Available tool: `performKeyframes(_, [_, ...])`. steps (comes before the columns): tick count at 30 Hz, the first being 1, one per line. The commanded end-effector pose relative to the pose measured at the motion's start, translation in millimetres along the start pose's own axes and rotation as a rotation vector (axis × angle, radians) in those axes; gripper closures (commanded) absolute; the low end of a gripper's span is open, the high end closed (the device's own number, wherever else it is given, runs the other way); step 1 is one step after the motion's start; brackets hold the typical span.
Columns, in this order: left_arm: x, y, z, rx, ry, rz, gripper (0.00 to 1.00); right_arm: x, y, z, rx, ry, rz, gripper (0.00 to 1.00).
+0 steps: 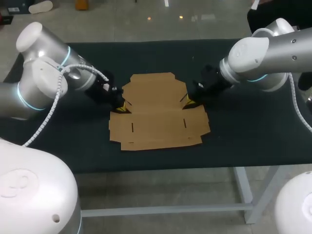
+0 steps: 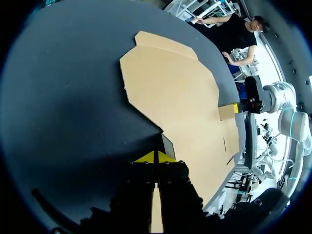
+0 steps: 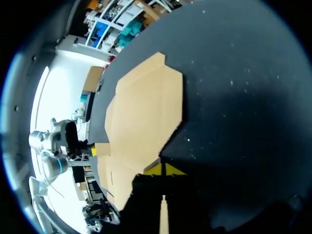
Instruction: Assemble the packaging by folding the flat box into shape, placing the metal phone stand inside, and closing the box properly
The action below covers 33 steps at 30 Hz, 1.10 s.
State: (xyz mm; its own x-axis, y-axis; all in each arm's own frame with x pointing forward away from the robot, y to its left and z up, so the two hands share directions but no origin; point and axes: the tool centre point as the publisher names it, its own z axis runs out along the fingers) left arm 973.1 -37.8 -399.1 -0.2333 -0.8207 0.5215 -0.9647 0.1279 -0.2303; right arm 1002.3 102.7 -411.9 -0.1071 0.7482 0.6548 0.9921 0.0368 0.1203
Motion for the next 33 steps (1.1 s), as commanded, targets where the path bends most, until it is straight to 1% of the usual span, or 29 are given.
performKeyframes(1, [4.9,0.7,0.7,-0.001,-0.005,0.001,1.00,4.8,-2.3,-0.7,-0.003,0.000,-0.007,1.00])
performKeyframes(8, [9.0,0.4,0.7,0.000,-0.004,0.007,1.00,9.4,-4.1,-0.6,-0.004,-0.011,-0.007,1.00])
performKeyframes(13, [14.6,-2.8,3.0,0.008,-0.025,0.012,1.00,13.6,-4.1,1.1,-0.005,-0.024,-0.010,1.00])
performKeyframes(18, [22.4,-4.4,0.7,0.015,-0.039,0.033,1.00,19.5,-4.8,1.7,-0.002,-0.057,-0.013,1.00])
performKeyframes(22, [26.5,-7.3,5.3,0.008,-0.047,0.043,1.00,21.9,-4.4,3.7,0.000,-0.070,-0.011,1.00])
performKeyframes(24, [26.7,-8.0,7.2,0.005,-0.049,0.043,1.00,22.1,-4.3,4.4,0.003,-0.072,-0.011,1.00])
performKeyframes(25, [26.7,-8.1,7.7,0.003,-0.050,0.043,1.00,22.4,-4.3,4.9,0.002,-0.086,-0.007,1.00])
performKeyframes(33, [26.2,-11.2,11.2,-0.003,-0.062,0.033,1.00,24.7,-4.0,9.1,0.012,-0.093,-0.012,1.00])
